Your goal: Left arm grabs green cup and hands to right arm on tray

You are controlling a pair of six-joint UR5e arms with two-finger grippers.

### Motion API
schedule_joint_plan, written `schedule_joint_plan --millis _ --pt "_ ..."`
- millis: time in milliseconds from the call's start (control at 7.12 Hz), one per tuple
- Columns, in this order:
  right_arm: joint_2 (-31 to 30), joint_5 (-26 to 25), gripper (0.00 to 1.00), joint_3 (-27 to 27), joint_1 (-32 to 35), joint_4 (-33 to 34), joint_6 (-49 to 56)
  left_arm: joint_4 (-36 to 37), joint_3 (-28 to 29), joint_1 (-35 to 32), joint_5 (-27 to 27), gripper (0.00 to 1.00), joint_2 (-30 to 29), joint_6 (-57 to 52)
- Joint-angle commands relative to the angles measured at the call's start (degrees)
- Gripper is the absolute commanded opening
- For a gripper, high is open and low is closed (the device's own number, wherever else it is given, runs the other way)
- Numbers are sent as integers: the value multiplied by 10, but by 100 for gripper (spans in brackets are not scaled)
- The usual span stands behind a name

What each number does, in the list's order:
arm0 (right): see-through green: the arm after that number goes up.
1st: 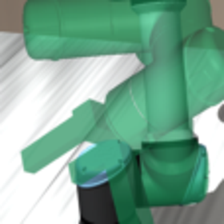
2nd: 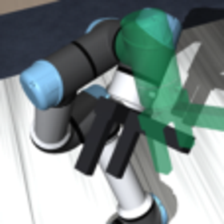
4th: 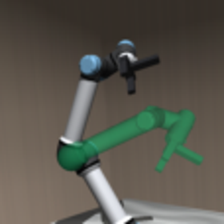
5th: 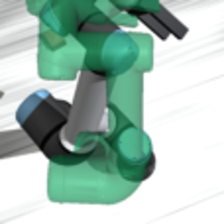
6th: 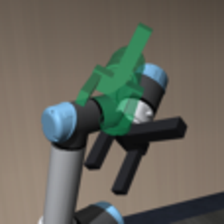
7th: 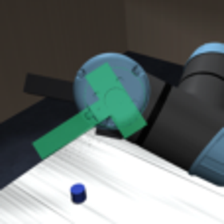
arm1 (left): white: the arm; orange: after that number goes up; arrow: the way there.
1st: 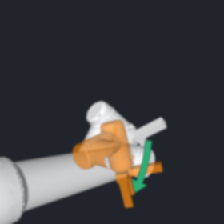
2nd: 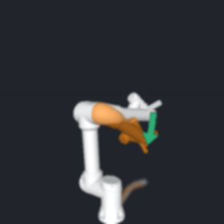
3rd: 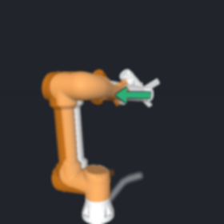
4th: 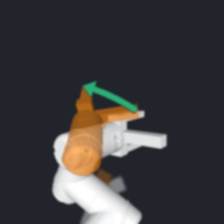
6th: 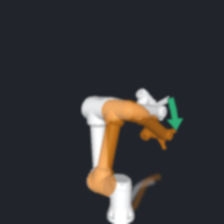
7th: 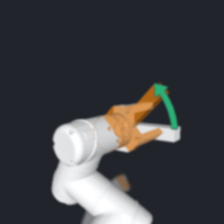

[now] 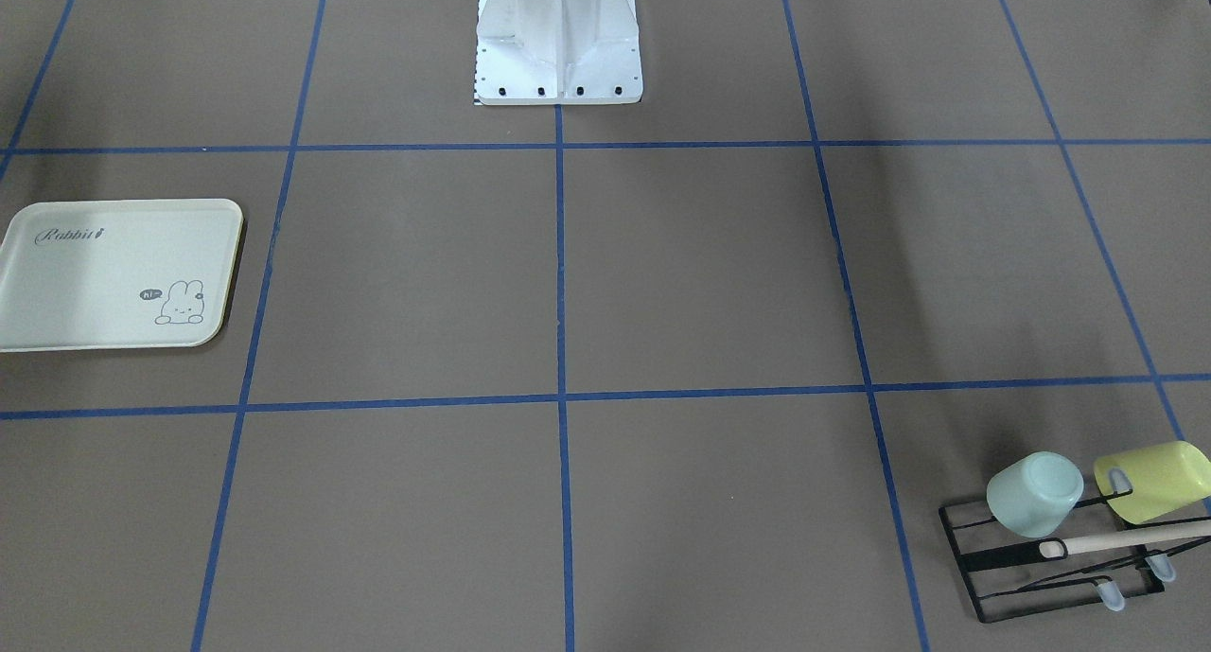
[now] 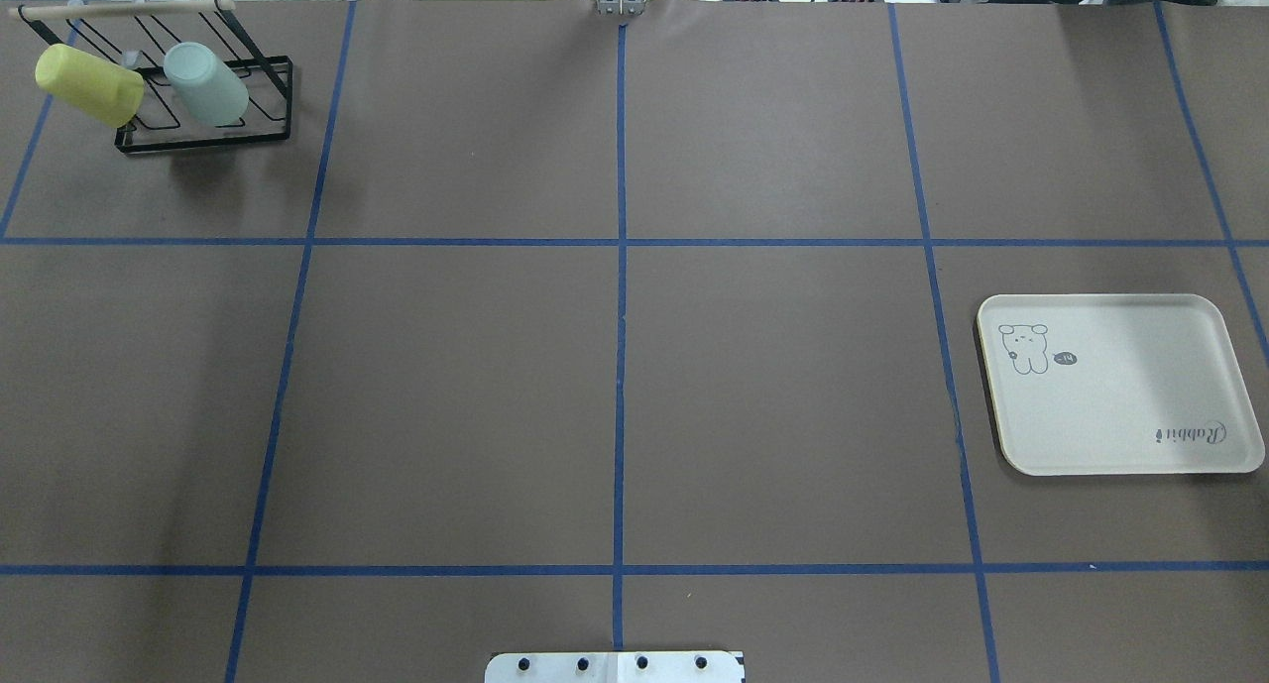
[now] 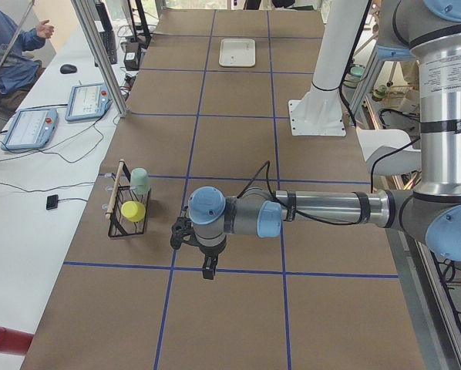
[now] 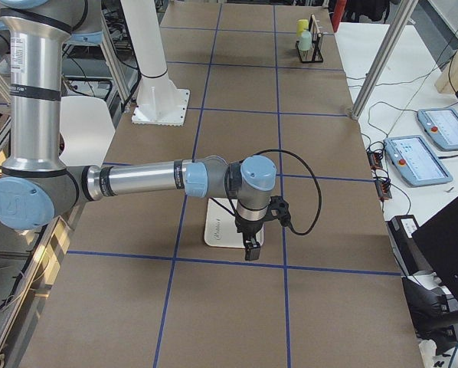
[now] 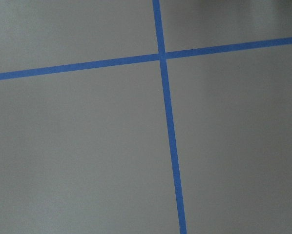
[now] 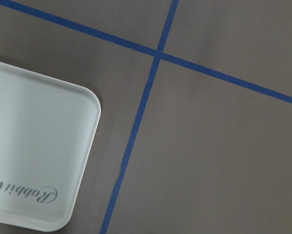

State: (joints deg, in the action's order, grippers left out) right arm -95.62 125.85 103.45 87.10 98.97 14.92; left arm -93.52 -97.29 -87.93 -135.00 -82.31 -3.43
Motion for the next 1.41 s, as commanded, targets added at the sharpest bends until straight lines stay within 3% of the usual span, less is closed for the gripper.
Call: schedule_joint_plan --millis 0,281,422,703,843,1124,1265 --pt "1 -1 100 1 0 -1 0 -1 -7 0 0 100 0 -6" --pt "3 -2 100 8 0 -9 1 -1 -11 0 0 100 -4 -5" --pt "4 -2 100 13 0 -48 -1 -2 -11 0 -2 100 -9 -4" --pt "3 -6 100 9 0 -215 -4 0 -11 0 2 100 -62 3" --pt "5 -4 100 8 0 -246 -17 0 -7 0 15 100 -91 4" --pt "14 -3 100 4 -1 -247 -126 -24 -3 -1 38 100 -169 1" --pt "24 -3 100 0 -3 -248 -127 -37 3 3 51 100 -191 2"
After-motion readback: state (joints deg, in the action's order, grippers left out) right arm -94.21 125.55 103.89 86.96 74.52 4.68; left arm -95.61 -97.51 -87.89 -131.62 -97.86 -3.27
